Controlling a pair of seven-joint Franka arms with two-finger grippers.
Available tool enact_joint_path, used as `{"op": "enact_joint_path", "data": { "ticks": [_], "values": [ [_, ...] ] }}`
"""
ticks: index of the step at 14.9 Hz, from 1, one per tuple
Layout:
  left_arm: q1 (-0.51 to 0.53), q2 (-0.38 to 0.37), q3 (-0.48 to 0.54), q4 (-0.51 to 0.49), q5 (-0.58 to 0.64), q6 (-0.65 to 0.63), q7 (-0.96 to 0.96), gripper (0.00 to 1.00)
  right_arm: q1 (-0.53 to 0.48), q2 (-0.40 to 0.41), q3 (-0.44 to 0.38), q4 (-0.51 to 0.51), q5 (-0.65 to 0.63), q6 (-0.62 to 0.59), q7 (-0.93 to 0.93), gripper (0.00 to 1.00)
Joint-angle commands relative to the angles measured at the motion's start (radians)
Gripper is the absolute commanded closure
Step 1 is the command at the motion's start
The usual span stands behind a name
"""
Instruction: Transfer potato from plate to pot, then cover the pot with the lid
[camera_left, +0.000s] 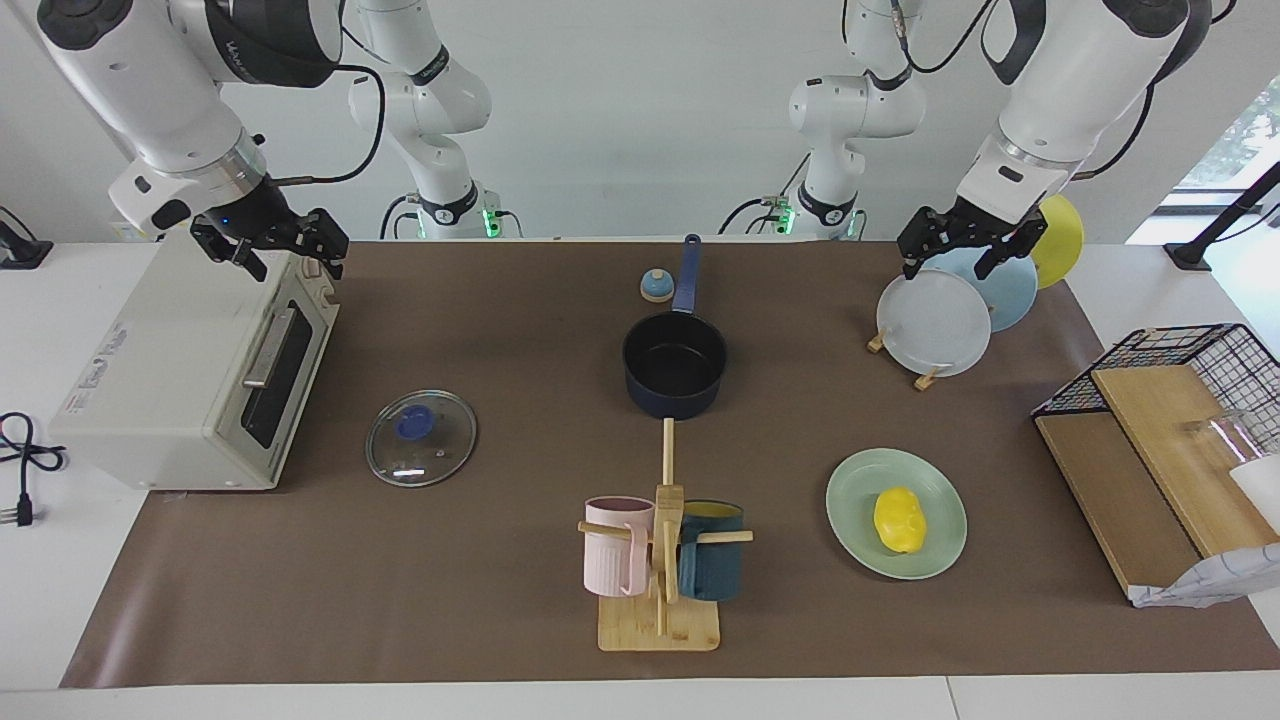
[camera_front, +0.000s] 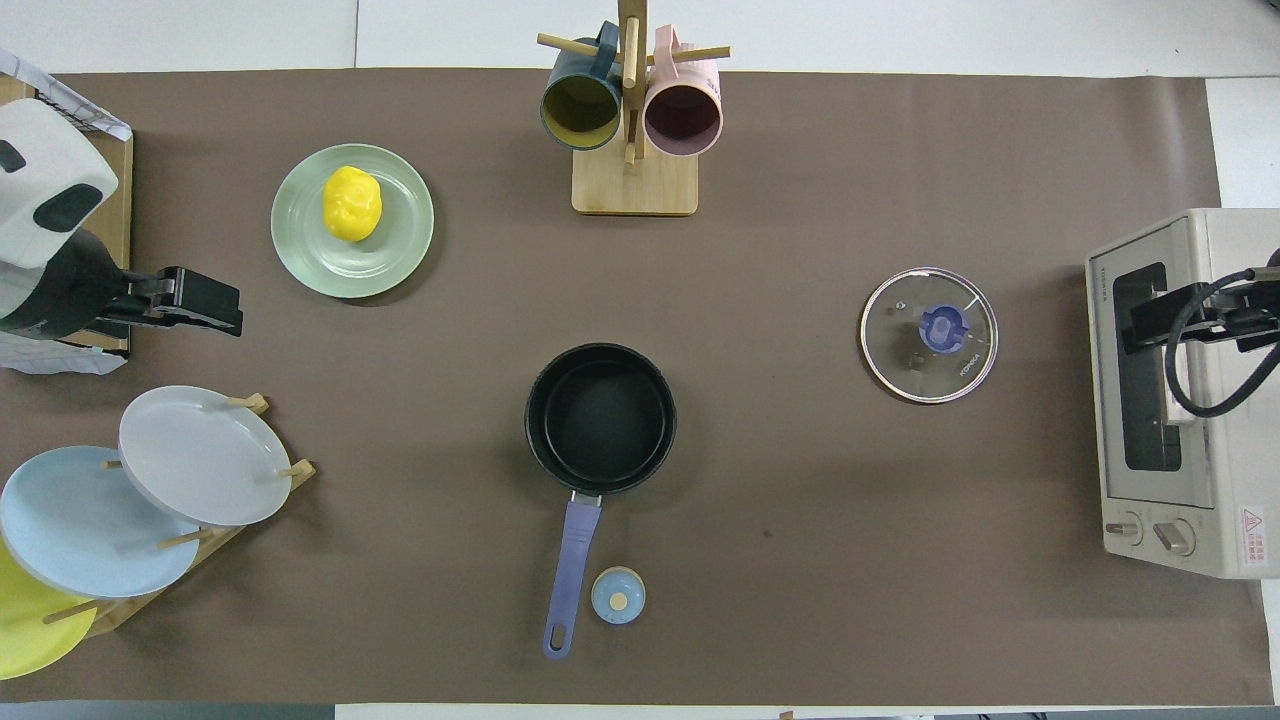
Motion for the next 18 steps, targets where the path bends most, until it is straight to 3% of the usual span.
{"op": "enact_joint_path", "data": {
  "ticks": [1,4,7,14,18],
  "values": [
    [-0.002,0.039,0.002,0.008,-0.016,0.055,-0.001,0.0,-0.007,-0.013,0.002,-0.008,0.01,-0.008,0.011,0.0],
    [-0.003,0.102,0.002,0.013,-0.018,0.109,0.001,0.0,-0.01,-0.014,0.002,-0.011,0.01,-0.015,0.011,0.0],
    [-0.002,0.233,0.002,0.08,-0.03,0.179,-0.001,0.0,-0.005,-0.014,0.002,-0.011,0.01,-0.012,0.011,0.0],
    [0.001,0.439,0.004,0.114,-0.013,0.443,0.004,0.0,0.001,-0.02,0.007,-0.034,0.021,0.0,-0.04,0.0],
    [0.0,0.521,0.005,0.114,0.028,0.552,0.007,0.0,0.071,-0.069,0.011,-0.233,0.024,0.294,-0.039,0.0]
  ]
}}
